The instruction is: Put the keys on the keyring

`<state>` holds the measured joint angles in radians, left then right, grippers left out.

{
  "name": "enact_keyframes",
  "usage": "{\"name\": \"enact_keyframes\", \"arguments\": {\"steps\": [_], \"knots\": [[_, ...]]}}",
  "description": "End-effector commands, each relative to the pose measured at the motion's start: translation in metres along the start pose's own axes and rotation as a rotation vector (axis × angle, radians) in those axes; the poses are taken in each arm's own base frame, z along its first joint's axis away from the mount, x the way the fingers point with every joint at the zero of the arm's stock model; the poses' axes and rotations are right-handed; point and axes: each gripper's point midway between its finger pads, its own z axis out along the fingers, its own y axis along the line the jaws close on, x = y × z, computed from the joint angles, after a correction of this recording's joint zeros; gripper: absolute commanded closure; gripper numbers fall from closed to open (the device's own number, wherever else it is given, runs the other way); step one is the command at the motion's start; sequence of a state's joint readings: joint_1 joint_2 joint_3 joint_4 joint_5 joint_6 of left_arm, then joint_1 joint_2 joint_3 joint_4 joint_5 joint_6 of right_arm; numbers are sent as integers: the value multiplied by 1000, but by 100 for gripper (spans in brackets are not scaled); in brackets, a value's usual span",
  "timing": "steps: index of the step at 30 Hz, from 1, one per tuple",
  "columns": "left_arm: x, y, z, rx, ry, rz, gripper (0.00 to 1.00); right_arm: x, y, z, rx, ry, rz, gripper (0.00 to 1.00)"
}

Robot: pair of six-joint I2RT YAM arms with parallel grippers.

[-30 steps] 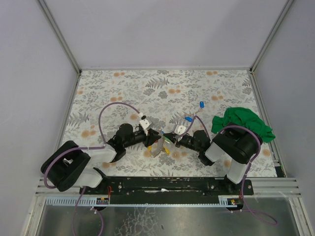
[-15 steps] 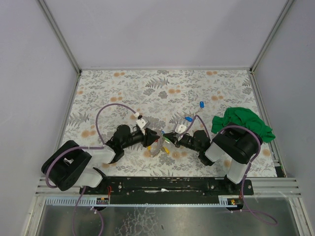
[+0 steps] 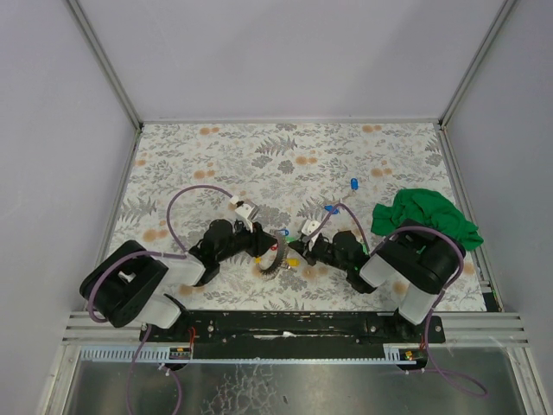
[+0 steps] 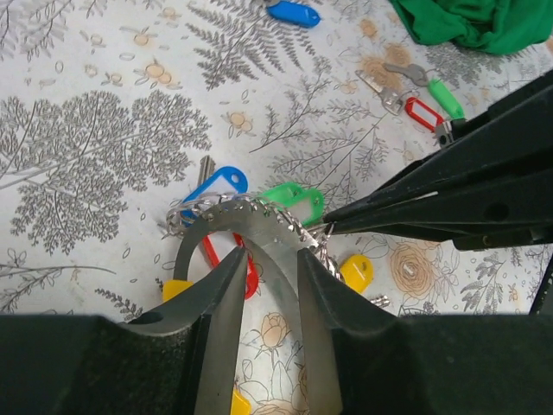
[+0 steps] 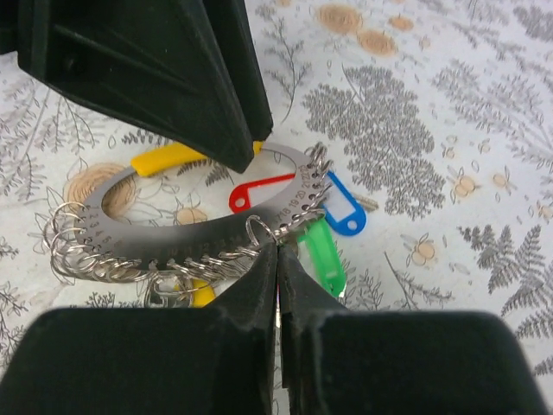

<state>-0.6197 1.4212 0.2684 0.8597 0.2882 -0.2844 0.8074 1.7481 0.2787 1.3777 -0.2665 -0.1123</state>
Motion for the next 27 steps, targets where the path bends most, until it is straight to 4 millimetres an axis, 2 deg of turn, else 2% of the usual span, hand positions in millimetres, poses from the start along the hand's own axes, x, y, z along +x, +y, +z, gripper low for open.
{"name": "enact_keyframes", "arguments": {"steps": [1, 5, 10, 15, 18, 21, 27], "knots": [[4, 12, 6, -70, 29, -60, 71, -3, -6, -2, 56, 29, -9, 93], [17, 17, 9, -84, 79, -78, 73, 4, 0, -8, 38, 111, 9, 84], [20, 22, 11, -105, 106, -66, 73, 9, 8, -23, 1, 239, 43, 72], [20, 26, 13, -133, 148, -49, 73, 9, 12, -31, -33, 283, 24, 67], [19, 20, 11, -130, 162, -44, 72, 17, 20, -28, -88, 316, 19, 65], [19, 15, 10, -135, 183, -28, 72, 17, 27, -23, -141, 300, 4, 65], [21, 7, 17, -121, 202, 2, 72, 10, 23, -14, -157, 249, -79, 63]]}}
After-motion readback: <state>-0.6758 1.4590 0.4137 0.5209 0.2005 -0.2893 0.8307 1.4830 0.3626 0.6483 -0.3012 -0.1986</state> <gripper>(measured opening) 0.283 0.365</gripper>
